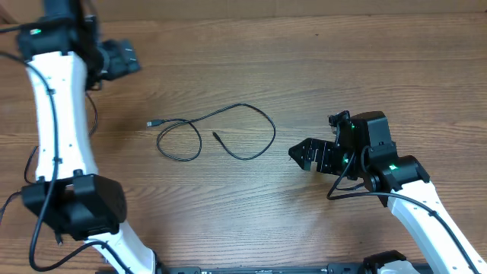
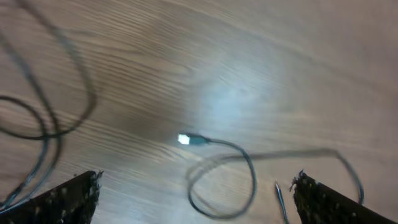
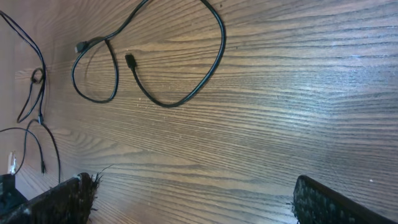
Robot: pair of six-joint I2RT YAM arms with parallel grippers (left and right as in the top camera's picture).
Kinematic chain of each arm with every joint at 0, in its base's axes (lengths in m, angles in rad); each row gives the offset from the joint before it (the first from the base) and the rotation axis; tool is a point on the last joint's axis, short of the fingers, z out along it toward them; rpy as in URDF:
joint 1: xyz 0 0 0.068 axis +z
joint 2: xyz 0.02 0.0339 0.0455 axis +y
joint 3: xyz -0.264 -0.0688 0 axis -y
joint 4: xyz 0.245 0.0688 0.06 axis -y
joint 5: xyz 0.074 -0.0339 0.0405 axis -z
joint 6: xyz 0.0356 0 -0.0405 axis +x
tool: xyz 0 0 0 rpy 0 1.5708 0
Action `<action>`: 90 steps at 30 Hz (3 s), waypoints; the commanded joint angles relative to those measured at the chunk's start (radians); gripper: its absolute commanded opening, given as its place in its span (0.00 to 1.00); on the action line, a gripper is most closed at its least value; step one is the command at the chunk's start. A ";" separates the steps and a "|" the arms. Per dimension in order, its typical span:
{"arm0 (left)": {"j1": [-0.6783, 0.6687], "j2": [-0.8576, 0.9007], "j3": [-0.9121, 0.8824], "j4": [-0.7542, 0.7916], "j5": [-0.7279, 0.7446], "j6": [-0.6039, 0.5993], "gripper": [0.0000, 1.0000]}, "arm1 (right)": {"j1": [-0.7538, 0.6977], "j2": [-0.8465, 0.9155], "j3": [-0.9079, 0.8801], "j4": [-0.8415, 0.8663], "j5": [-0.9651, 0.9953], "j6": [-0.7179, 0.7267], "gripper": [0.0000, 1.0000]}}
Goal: Untangle cables
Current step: 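Move the left gripper back to the cable near the center, then grasp the thin black cable at center with the left gripper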
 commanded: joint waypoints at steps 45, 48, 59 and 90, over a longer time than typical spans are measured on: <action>-0.282 0.447 0.002 -0.117 0.045 1.119 0.73 | -0.003 0.000 0.007 0.004 0.033 -0.008 1.00; -0.282 0.447 0.002 -0.100 0.046 1.139 0.73 | -0.003 0.000 0.007 0.007 0.033 -0.008 1.00; -0.282 0.447 -0.118 -0.014 0.087 1.302 0.59 | -0.003 0.000 0.007 -0.001 0.032 -0.007 1.00; -0.263 0.481 -0.196 0.076 0.068 1.469 0.23 | -0.003 0.001 0.007 -0.020 0.033 -0.007 1.00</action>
